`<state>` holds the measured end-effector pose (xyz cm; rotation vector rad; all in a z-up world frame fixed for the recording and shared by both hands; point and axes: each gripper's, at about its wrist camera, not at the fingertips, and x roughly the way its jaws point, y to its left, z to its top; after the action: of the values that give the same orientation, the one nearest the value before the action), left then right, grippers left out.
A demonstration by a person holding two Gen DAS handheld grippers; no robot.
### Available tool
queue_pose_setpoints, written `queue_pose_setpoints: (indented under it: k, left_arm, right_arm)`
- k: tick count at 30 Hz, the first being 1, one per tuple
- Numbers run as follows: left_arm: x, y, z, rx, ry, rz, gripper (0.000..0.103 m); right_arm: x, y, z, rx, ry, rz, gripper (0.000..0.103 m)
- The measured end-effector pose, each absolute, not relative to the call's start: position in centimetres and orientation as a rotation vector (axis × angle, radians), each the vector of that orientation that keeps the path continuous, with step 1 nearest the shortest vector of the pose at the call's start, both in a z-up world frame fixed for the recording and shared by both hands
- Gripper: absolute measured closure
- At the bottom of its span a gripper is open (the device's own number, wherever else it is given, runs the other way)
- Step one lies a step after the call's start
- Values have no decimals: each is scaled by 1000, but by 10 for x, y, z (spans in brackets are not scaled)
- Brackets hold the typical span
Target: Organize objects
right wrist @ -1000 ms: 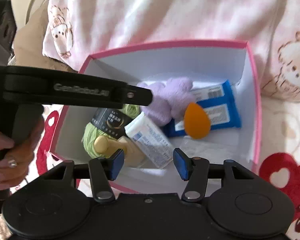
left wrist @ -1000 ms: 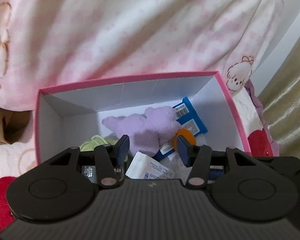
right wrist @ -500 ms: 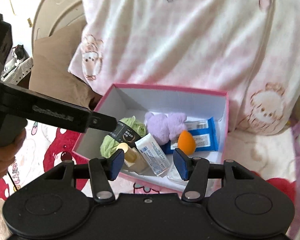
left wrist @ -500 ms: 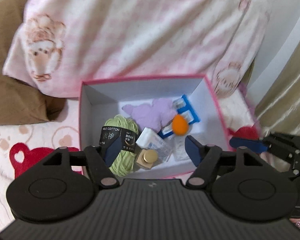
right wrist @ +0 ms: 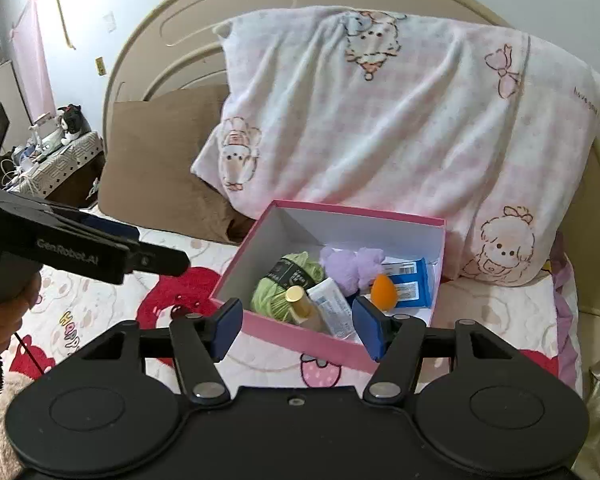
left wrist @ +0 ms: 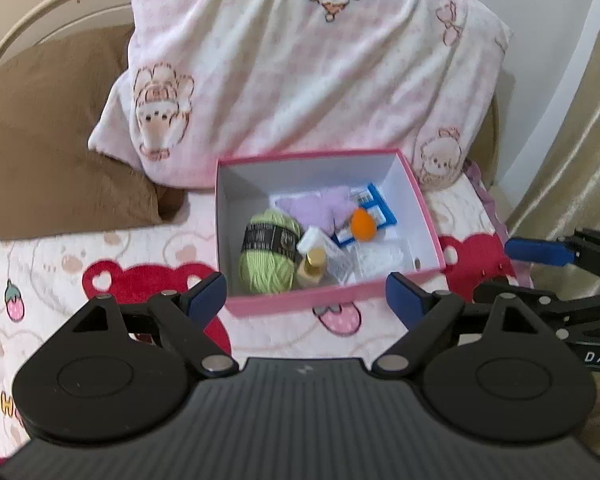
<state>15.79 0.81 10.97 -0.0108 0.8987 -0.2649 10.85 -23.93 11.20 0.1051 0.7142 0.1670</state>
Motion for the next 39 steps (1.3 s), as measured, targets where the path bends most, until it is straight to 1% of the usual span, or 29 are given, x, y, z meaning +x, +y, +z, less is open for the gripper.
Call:
queue_pose_setpoints:
  k: [9,13,22,24,26,29,31,33,34,37,39]
  left_arm:
    - [115,14,83,-30,921,-253,16]
    - [96,17,80,-45,879,-232,16]
    - [84,19,67,-45,885,-208,15]
    - [86,20,62,-59,896,-208,14]
    - [88,20,58,-76,905,-213,13]
    - [90,23,53,-88,915,-213,12]
    - [91,24,51,-82,918,-202,12]
    - [91,25,49,-78,918,-192,8]
    - [91,25,49,-78,917,-191,6]
    - [91,25,47,-72,922,-193,0]
    - [91,24,45,-70,940,-190,0]
  right_arm:
    - [85,-227,92,86,750,113,34]
    - [79,-229,81,73,769,47,34]
    - [69,-232,74,99,766,-68,32]
    - [70,-230,72,94,771,-75,31]
    - [70,-229,71,100,778,-71,25]
    - [69,-227,70,108,775,-71,21]
    - [69,-226,70,102,773,-78,20]
    - [70,-225,69,93,777,-89,16]
    - [70,-224,68,92,779,-96,11]
    - [71,-224,65,99,791,-108,9]
    - [71,-223,64,103,797,-114,9]
